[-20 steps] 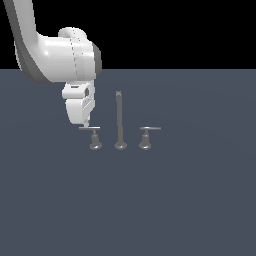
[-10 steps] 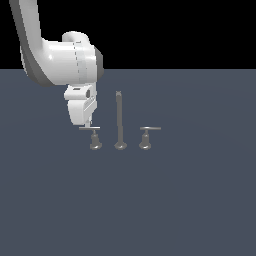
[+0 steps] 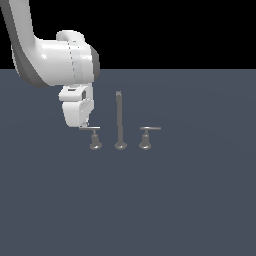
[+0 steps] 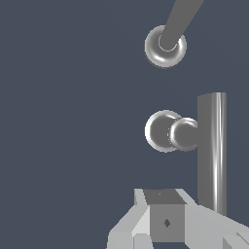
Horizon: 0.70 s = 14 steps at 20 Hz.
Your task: Turn on the faucet by rotating a designated handle.
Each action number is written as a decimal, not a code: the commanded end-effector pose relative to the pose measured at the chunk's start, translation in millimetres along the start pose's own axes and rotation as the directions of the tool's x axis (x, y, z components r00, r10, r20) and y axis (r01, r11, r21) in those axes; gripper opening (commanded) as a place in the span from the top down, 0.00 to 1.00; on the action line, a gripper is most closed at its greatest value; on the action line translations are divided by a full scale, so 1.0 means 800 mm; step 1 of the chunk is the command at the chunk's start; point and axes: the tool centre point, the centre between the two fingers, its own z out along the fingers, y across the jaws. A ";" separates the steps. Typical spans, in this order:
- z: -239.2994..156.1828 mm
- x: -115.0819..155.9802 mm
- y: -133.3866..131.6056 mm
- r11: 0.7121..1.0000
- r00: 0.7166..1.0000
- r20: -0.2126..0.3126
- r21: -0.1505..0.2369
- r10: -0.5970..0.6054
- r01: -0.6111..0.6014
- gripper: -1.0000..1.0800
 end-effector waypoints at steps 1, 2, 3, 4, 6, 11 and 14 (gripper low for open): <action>0.000 -0.006 0.011 1.000 1.000 0.000 0.000 0.000 0.000 1.00; 0.000 -0.009 0.015 1.000 1.000 0.000 0.000 0.000 0.000 1.00; 0.000 -0.012 0.019 1.000 1.000 0.000 0.000 0.000 0.000 1.00; 0.000 -0.014 0.023 1.000 1.000 0.000 0.000 0.000 0.000 1.00; 0.000 -0.006 0.012 1.000 1.000 0.001 0.009 0.008 -0.008 1.00; 0.000 -0.005 0.032 1.000 1.000 0.001 0.006 0.005 -0.005 1.00; 0.000 -0.004 0.045 1.000 1.000 0.001 0.004 0.004 -0.004 1.00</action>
